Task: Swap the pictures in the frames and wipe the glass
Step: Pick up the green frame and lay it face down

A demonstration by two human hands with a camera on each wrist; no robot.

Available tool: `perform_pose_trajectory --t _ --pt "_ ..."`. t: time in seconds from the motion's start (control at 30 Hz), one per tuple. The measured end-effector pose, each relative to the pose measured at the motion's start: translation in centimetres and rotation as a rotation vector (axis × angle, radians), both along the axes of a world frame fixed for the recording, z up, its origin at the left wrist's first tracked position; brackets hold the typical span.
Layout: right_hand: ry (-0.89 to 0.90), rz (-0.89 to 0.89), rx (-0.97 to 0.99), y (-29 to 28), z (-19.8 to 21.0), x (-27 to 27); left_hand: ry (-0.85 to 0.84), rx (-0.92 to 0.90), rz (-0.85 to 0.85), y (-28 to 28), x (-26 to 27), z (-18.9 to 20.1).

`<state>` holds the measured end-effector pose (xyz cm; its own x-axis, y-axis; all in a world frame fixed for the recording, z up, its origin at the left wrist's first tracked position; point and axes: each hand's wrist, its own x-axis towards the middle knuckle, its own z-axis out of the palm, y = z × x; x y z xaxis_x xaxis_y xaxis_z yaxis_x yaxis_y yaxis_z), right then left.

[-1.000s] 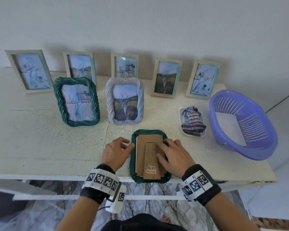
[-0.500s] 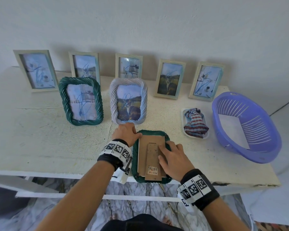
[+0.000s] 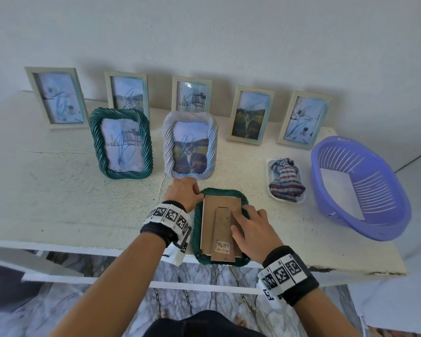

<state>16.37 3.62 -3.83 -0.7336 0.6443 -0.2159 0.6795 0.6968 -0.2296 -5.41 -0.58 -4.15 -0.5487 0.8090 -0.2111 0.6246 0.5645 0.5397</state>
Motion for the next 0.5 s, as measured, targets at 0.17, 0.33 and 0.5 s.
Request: perform_pose_trajectory --t 0.17,0.33,0.5 --pt "0.035 -0.008 -0.019 0.1 -0.2 0.3 -0.005 -0.026 -0.044 -1.6 0.7 -0.1" --pt "0.219 -0.036 -0.093 0.3 -0.5 2.0 0.048 -0.064 -0.200 -5.2 3.1 0.4" --pt "0.339 0.105 -0.136 0.0 -0.7 5.3 0.082 -0.042 -0.207 -6.9 4.7 -1.1"
